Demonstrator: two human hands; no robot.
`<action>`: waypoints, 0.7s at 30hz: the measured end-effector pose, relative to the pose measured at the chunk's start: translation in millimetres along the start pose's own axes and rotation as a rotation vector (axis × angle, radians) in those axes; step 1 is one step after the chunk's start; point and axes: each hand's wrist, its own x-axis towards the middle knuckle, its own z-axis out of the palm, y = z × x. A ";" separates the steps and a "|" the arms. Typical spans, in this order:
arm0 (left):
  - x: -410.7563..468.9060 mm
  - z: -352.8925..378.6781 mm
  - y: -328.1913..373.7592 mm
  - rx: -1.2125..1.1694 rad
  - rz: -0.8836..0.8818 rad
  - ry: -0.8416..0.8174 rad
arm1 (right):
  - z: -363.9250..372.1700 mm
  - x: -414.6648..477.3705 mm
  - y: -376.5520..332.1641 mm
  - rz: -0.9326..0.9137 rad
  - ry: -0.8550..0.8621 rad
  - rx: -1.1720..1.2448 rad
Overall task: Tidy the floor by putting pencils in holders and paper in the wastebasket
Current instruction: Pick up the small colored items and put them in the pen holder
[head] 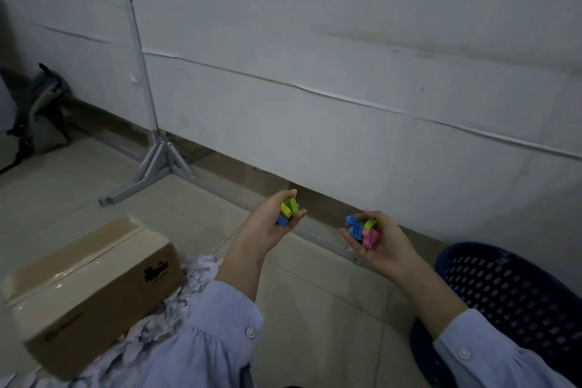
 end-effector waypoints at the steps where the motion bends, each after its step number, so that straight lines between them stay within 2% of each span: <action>1: -3.5 7.7 -0.4 0.013 0.008 -0.016 | -3.1 -5.5 -6.1 0.001 0.007 0.001; 11: -32.9 91.8 -7.6 0.139 0.044 -0.147 | -24.1 -71.3 -59.6 -0.006 0.059 -0.054; 21: -71.5 190.4 -18.6 0.245 0.041 -0.362 | -54.5 -140.6 -125.7 -0.158 0.185 -0.076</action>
